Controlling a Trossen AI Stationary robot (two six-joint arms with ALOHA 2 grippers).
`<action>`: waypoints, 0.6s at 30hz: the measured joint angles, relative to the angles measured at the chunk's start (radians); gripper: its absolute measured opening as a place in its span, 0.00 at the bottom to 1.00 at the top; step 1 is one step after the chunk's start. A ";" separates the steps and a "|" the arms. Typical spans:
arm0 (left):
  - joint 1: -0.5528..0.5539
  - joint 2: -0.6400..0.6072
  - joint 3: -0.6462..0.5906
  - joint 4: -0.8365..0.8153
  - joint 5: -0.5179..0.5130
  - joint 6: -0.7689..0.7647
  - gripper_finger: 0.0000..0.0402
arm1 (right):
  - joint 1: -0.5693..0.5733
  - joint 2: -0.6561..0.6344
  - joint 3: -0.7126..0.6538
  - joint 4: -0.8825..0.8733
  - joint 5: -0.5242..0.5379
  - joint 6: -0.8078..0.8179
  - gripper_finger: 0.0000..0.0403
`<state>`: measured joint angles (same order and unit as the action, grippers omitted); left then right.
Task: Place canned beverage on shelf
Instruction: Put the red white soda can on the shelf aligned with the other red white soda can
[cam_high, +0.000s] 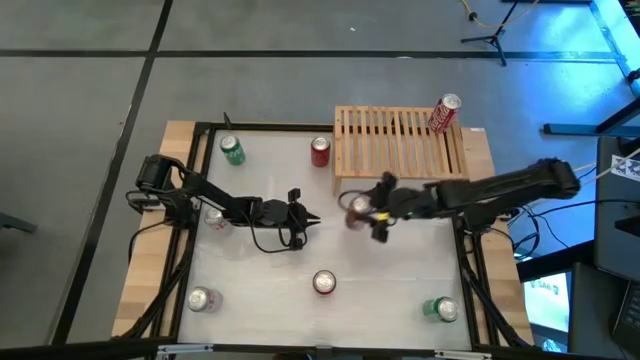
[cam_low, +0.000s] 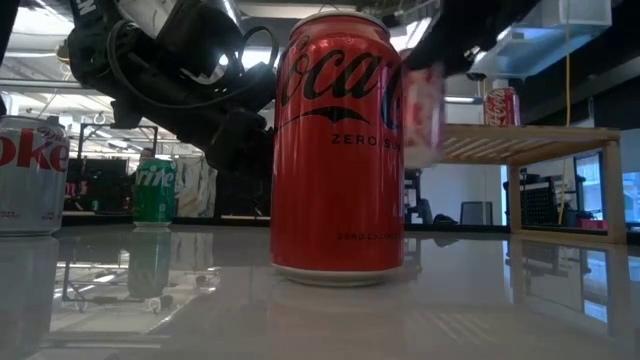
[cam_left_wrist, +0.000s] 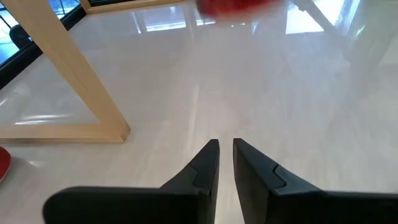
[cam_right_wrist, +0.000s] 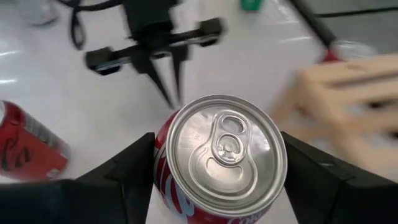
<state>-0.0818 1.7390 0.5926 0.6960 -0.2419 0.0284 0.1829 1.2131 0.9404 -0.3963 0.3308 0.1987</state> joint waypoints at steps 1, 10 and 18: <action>0.000 0.000 0.000 0.000 0.000 0.000 0.10 | 0.000 -0.030 0.015 -0.055 0.021 0.004 0.68; 0.000 0.000 0.000 0.000 0.000 0.000 0.10 | 0.000 -0.171 0.254 -0.558 0.277 0.068 0.68; 0.000 0.000 0.000 0.000 0.000 0.000 0.10 | -0.002 -0.263 0.355 -0.816 0.420 0.175 0.68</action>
<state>-0.0818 1.7390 0.5926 0.6964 -0.2420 0.0284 0.1806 0.9504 1.2957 -1.2126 0.7509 0.3742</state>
